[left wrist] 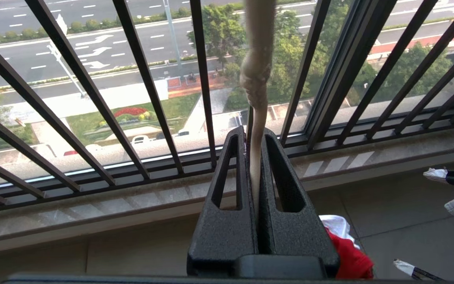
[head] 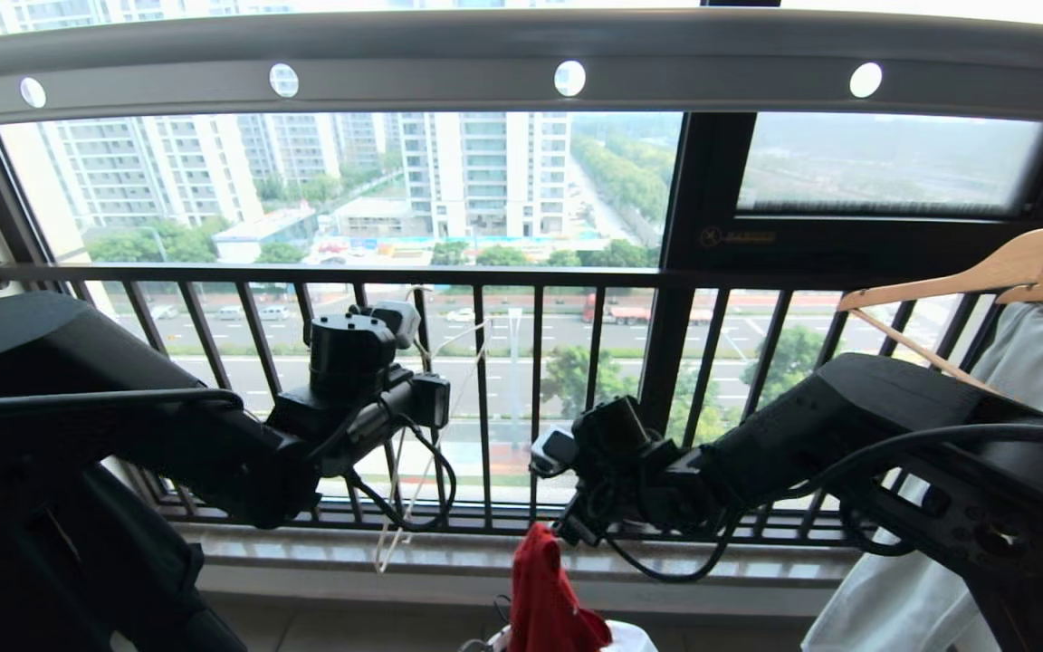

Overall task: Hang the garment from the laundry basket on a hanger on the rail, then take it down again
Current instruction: Put clothes in the basket

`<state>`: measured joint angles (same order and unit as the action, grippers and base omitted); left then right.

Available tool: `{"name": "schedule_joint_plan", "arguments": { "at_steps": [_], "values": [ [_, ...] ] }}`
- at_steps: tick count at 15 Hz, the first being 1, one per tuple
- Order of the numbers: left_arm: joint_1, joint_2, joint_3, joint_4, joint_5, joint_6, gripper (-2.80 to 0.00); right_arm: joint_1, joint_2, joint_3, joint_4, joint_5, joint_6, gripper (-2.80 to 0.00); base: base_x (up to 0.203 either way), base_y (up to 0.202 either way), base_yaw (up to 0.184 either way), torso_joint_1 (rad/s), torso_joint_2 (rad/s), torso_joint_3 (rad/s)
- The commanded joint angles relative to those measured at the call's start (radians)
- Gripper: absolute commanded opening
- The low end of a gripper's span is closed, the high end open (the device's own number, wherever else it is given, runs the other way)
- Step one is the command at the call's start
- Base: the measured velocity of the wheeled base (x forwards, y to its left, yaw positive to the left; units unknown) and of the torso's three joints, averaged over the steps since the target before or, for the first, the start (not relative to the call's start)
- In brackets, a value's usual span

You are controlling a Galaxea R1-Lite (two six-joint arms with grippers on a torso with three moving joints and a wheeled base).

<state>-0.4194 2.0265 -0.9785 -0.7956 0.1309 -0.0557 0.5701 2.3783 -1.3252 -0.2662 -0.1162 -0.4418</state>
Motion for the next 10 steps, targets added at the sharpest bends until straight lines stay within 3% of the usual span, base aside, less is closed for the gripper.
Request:
{"name": "schedule_joint_plan", "arguments": {
  "at_steps": [1, 3, 6, 9, 10],
  "values": [
    [0.003, -0.03, 0.003, 0.004, 0.0, 0.0, -2.8, -0.016, -0.013, -0.101, 0.234, 0.016, -0.007, 0.0, 0.0, 0.0, 0.0, 0.0, 0.0, 0.0],
    [0.004, -0.039, 0.003, 0.004, -0.002, 0.0, -2.8, -0.03, -0.008, -0.17, 0.397, 0.021, -0.009, 0.0, 0.0, 0.0, 0.0, 0.0, 0.0, 0.0],
    [0.007, -0.042, 0.003, 0.006, -0.007, -0.001, -2.8, -0.04, -0.045, -0.165, 0.406, 0.022, 0.014, 0.0, 0.0, 0.0, 0.0, 0.0, 0.0, 0.0],
    [0.007, -0.078, 0.014, 0.072, -0.015, 0.002, -2.8, -0.051, -0.111, -0.044, 0.379, 0.024, 0.047, 0.0, 0.0, 0.0, 0.0, 0.0, 0.0, 0.0],
    [0.005, -0.103, 0.019, 0.119, -0.028, 0.003, -2.8, -0.054, -0.137, 0.024, 0.328, 0.025, 0.051, -1.54, 0.0, 0.0, 0.0, 0.0, 0.0, 0.0]
  ]
}}
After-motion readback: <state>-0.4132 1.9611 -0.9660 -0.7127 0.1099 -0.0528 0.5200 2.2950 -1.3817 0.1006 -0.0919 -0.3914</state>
